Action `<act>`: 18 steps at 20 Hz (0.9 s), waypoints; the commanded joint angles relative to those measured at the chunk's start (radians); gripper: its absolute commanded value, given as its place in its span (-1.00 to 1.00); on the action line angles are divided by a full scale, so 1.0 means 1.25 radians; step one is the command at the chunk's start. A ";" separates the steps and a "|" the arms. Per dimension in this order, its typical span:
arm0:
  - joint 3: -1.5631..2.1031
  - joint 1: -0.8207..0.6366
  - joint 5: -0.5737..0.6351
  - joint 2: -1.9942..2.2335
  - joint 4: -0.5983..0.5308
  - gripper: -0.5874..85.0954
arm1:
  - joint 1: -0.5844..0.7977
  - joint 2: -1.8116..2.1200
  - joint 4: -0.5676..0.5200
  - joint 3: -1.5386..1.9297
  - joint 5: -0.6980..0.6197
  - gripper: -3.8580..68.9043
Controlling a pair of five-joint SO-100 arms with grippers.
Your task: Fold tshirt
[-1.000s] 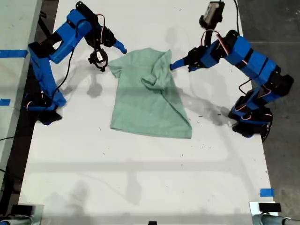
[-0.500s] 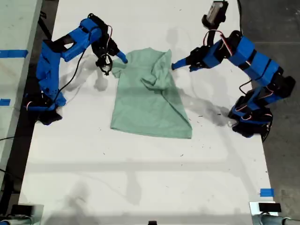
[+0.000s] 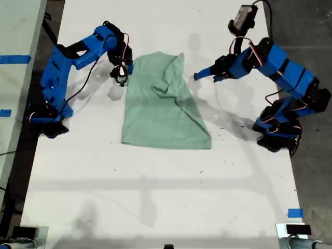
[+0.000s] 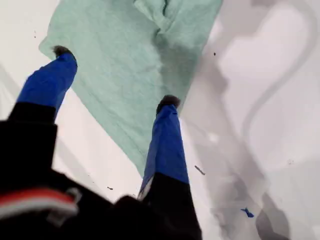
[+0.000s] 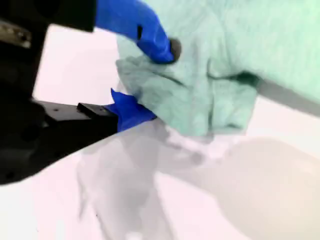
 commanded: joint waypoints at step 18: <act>-0.088 0.241 0.043 0.309 -0.201 -0.99 | 0.020 0.050 -0.047 0.039 0.004 -0.10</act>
